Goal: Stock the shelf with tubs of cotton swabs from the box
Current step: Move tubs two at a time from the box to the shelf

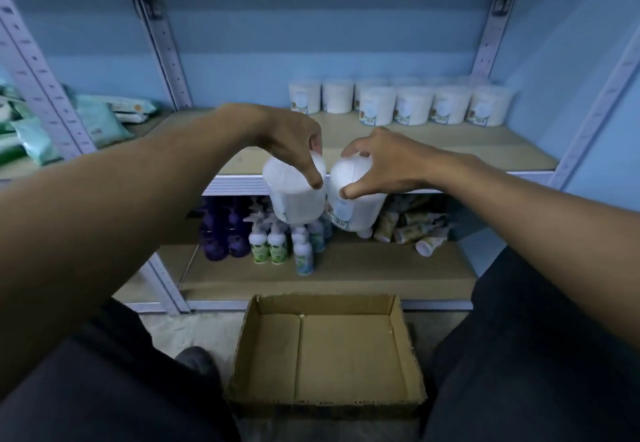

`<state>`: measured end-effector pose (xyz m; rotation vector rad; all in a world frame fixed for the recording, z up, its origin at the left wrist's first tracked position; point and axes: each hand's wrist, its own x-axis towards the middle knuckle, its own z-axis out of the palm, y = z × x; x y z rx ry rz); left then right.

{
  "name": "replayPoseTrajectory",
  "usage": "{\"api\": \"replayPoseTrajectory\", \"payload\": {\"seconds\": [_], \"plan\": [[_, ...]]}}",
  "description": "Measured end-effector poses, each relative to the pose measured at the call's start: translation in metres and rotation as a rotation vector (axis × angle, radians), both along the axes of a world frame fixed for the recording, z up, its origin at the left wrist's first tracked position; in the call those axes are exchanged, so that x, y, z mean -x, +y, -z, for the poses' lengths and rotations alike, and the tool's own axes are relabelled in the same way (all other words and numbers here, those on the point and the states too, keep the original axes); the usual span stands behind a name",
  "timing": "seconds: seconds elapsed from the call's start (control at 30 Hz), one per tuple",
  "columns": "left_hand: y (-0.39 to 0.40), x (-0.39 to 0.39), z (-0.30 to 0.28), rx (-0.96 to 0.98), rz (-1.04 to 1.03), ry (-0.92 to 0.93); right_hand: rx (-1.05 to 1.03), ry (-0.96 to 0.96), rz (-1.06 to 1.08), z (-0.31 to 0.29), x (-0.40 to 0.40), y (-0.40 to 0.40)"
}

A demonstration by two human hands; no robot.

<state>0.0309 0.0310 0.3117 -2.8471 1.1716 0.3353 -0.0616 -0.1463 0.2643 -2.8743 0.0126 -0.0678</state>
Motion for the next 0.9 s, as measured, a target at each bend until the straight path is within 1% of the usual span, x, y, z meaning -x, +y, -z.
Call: {"api": "replayPoseTrajectory", "payload": {"seconds": [0.2, 0.37, 0.53, 0.7, 0.9], "plan": [[-0.023, -0.009, -0.038, 0.001, 0.009, -0.067, 0.013, -0.057, 0.027, -0.035, -0.013, -0.013], [-0.036, -0.025, -0.051, 0.01, -0.004, -0.085, -0.01, -0.085, 0.048, -0.049, -0.028, -0.021], [-0.045, -0.046, -0.048, -0.008, -0.022, -0.079, -0.041, -0.078, 0.054, -0.049, -0.047, -0.027], [-0.051, -0.063, -0.037, -0.021, -0.025, -0.051, -0.071, -0.067, 0.07, -0.034, -0.067, -0.032], [-0.054, -0.083, -0.026, 0.014, -0.033, -0.01, -0.102, -0.099, 0.054, -0.025, -0.085, -0.037]]}}
